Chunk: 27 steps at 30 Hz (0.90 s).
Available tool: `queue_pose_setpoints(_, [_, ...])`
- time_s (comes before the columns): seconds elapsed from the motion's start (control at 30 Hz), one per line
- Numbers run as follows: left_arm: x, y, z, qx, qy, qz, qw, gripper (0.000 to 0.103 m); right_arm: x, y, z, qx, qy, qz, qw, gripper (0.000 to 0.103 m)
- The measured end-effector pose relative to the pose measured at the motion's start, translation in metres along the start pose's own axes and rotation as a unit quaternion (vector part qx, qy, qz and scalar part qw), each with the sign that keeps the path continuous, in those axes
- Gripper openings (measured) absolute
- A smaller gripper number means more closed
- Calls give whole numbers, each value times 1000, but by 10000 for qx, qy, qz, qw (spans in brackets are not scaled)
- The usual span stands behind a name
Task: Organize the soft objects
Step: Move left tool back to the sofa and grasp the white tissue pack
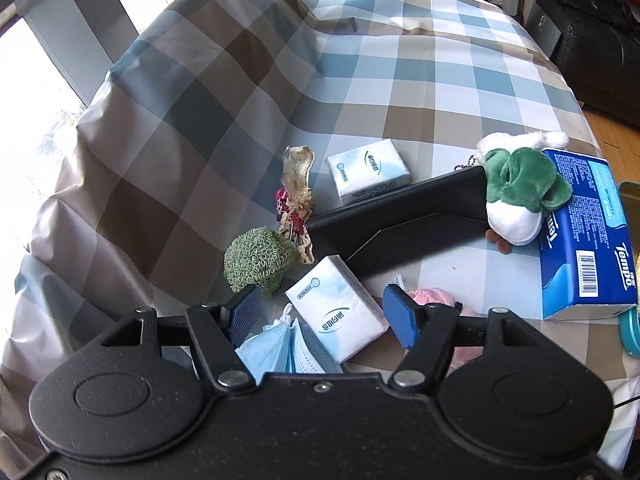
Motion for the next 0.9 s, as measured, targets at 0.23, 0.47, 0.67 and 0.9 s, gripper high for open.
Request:
queue_pose_setpoints(0.23, [3,-19,-13,227,233,-70,9994,65,13,3,-3,-59,198,156,9997,69])
queue_pose_setpoints(0.47, [4,-35,-21,350,382,-105,9986,65,52,15,-8,-258,727,667,9948,70])
queue_pose_setpoints(0.67, [9,-45,-25,439,566,-164,9973,65,96,31,-17,-477,1187,1201,9845,70])
queue_pose_setpoints(0.9, [11,-54,-25,475,741,-276,9957,65,131,46,-25,-507,1265,1751,9751,71])
Point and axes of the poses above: each gripper's, at about its wrist camera, not at the fingertips, and y roughly against the way its jaws point, x to its left, z to its top, the point moved 10 cm from there along -y, roughly the way its jaws point, and after that the axes turned 13 degrees about -x, right-handed, at the moved point
